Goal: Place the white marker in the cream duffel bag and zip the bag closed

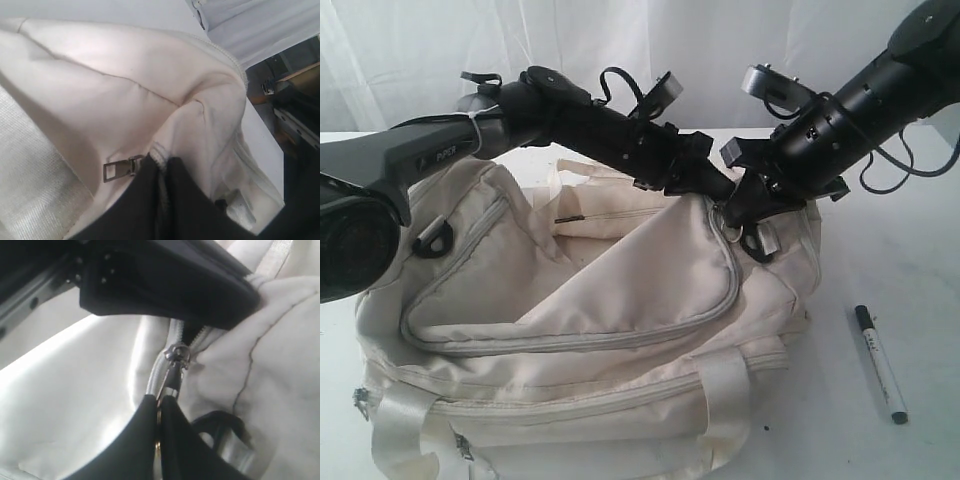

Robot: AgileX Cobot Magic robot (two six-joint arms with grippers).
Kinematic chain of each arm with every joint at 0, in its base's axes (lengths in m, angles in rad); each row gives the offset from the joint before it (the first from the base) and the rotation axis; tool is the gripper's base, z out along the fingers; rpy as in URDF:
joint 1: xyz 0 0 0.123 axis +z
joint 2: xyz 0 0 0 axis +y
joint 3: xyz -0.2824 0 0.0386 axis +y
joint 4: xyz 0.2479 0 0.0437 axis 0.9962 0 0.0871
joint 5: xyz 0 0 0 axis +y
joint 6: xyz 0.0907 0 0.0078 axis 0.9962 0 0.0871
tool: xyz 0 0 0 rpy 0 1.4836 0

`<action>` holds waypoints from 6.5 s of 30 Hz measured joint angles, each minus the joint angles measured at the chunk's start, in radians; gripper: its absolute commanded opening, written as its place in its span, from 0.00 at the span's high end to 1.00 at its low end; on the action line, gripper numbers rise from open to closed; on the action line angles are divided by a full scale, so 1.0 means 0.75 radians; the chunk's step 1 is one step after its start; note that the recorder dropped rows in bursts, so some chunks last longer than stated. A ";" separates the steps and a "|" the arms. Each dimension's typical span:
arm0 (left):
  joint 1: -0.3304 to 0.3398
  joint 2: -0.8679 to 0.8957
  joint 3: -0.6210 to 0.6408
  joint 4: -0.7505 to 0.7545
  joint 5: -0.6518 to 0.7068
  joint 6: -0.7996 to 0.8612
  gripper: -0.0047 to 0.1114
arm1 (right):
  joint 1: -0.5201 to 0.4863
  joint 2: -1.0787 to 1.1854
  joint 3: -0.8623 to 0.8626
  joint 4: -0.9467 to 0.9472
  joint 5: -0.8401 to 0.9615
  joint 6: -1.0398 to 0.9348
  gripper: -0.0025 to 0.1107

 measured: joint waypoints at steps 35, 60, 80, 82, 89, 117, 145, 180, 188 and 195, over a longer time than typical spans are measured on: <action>0.007 0.000 -0.010 0.323 0.137 0.064 0.45 | 0.089 -0.061 0.155 -0.046 0.119 -0.040 0.98; -0.004 0.007 -0.207 0.323 0.293 -0.001 0.44 | 0.089 -0.061 0.155 -0.048 0.124 -0.071 0.98; -0.099 0.031 -0.207 0.487 0.295 0.029 0.90 | 0.089 -0.061 0.155 -0.053 0.123 -0.089 0.98; -0.101 0.031 -0.207 0.481 0.295 0.071 0.96 | 0.089 -0.061 0.155 -0.053 0.111 -0.096 0.98; -0.101 0.037 -0.210 0.515 0.155 0.101 0.96 | 0.089 -0.061 0.155 -0.053 0.127 -0.101 0.98; -0.101 -0.095 -0.210 0.655 0.257 -0.122 0.96 | -0.044 -0.153 0.047 -0.075 0.144 -0.006 0.69; -0.312 -0.656 0.768 0.666 -0.228 0.016 0.53 | -0.202 0.001 0.041 0.060 0.040 0.015 0.62; -0.464 -0.721 0.768 1.191 -0.175 0.426 0.49 | -0.202 0.034 0.041 0.065 -0.063 0.015 0.91; -0.464 -0.648 0.768 1.045 -0.293 0.611 0.49 | -0.202 0.035 0.041 0.065 -0.073 0.015 0.91; -0.464 -0.630 0.768 1.040 -0.409 0.643 0.49 | -0.202 0.035 0.041 0.065 -0.073 0.015 0.91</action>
